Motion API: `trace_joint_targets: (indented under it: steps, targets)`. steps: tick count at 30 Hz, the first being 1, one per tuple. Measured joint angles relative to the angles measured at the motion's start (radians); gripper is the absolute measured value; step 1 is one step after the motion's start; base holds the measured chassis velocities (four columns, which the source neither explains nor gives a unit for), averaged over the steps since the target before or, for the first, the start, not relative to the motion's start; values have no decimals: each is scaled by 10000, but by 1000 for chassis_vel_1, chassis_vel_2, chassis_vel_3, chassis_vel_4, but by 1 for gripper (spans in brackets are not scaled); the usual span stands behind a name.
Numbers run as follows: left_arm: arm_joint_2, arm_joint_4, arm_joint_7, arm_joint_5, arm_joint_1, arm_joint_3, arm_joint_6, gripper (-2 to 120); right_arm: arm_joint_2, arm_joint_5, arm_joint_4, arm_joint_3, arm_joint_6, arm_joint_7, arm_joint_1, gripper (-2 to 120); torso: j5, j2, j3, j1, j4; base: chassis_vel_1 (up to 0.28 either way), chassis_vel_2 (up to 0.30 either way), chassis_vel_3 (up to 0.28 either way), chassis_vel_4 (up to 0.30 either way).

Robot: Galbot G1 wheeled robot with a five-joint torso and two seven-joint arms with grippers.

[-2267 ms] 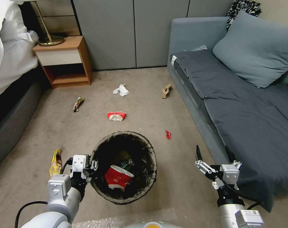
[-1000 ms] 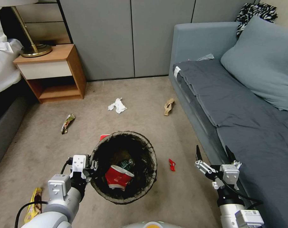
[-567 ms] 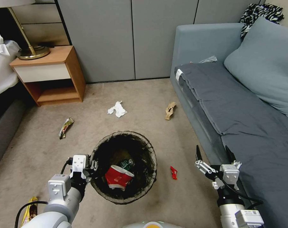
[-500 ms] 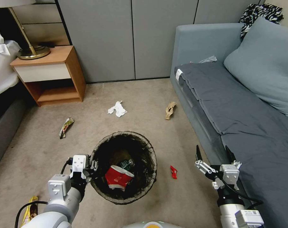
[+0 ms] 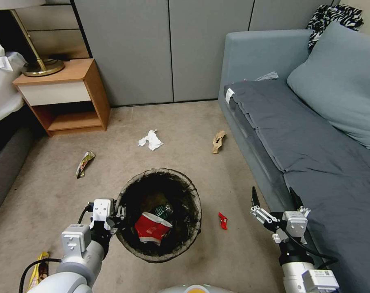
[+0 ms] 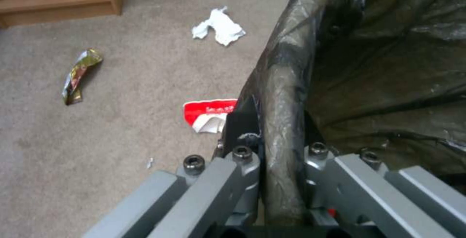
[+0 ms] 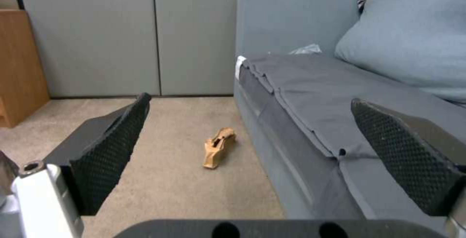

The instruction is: Pick up the trash bin, then pick up the garbage from the floor and place it into the trash bin.

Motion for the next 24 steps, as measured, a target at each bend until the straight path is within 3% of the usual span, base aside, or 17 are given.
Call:
trace_joint_targets:
  steps: [24]
  targets:
    - [0,0,0,0,0,0,0,2,0,0,0,0,0,0,0,100,0,0,0,1,0,0,0,0,0]
